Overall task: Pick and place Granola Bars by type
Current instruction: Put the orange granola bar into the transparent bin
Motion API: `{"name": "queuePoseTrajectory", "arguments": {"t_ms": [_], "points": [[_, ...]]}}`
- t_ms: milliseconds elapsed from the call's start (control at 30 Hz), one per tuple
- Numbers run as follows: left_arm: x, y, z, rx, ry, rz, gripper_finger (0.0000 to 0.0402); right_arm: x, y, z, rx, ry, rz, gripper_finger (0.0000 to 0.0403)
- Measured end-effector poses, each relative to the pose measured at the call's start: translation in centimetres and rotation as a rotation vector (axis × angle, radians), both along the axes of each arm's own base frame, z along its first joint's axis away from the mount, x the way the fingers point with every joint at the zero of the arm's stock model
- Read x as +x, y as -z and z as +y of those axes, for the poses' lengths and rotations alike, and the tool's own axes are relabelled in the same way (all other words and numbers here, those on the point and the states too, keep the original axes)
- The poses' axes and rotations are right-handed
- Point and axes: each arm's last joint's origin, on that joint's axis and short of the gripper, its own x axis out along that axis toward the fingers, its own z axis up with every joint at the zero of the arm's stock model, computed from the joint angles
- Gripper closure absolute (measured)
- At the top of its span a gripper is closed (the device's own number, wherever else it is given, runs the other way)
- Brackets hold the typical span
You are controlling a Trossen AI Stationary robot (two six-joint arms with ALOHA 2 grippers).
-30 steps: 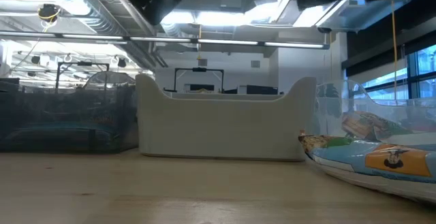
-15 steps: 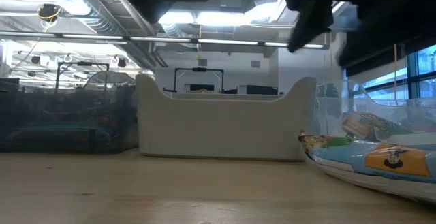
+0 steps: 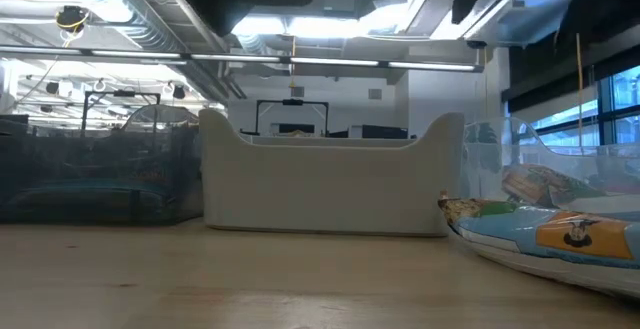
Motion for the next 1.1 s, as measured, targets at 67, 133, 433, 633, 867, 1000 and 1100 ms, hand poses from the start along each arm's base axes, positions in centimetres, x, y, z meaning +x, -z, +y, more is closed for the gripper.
{"name": "queuePoseTrajectory", "arguments": {"t_ms": [67, 133, 433, 633, 867, 1000, 1100], "points": [[0.0, 0.0, 0.0, 0.001, -0.002, 0.000, 0.0190, 0.6, 0.7, 0.5, -0.026, -0.032, 0.033, 0.0195], [0.0, 0.0, 0.0, 0.000, -0.002, 0.000, 0.0190, 1.1, 2.0, 0.9, -0.067, -0.063, 0.074, 0.0195], [0.0, 0.0, 0.0, -0.067, -0.047, 0.019, 0.0190, 2.8, 5.8, 2.6, -0.201, -0.144, 0.235, 0.0195], [-0.1, 0.1, 0.1, -0.060, -0.047, 0.031, 0.0190, 3.0, 7.4, 3.6, -0.235, -0.192, 0.262, 0.0195], [-0.1, 0.2, 0.1, -0.056, -0.047, 0.036, 0.0190, 2.9, 8.0, 3.7, -0.237, -0.152, 0.293, 0.0229], [-0.1, 0.2, 0.1, -0.056, -0.047, 0.036, 0.0190, 2.9, 7.8, 3.7, -0.247, -0.134, 0.313, 0.0273], [-0.1, 0.2, 0.1, -0.056, -0.047, 0.036, 0.0190, 3.1, 7.5, 3.7, -0.251, -0.129, 0.308, 0.0298]]}}
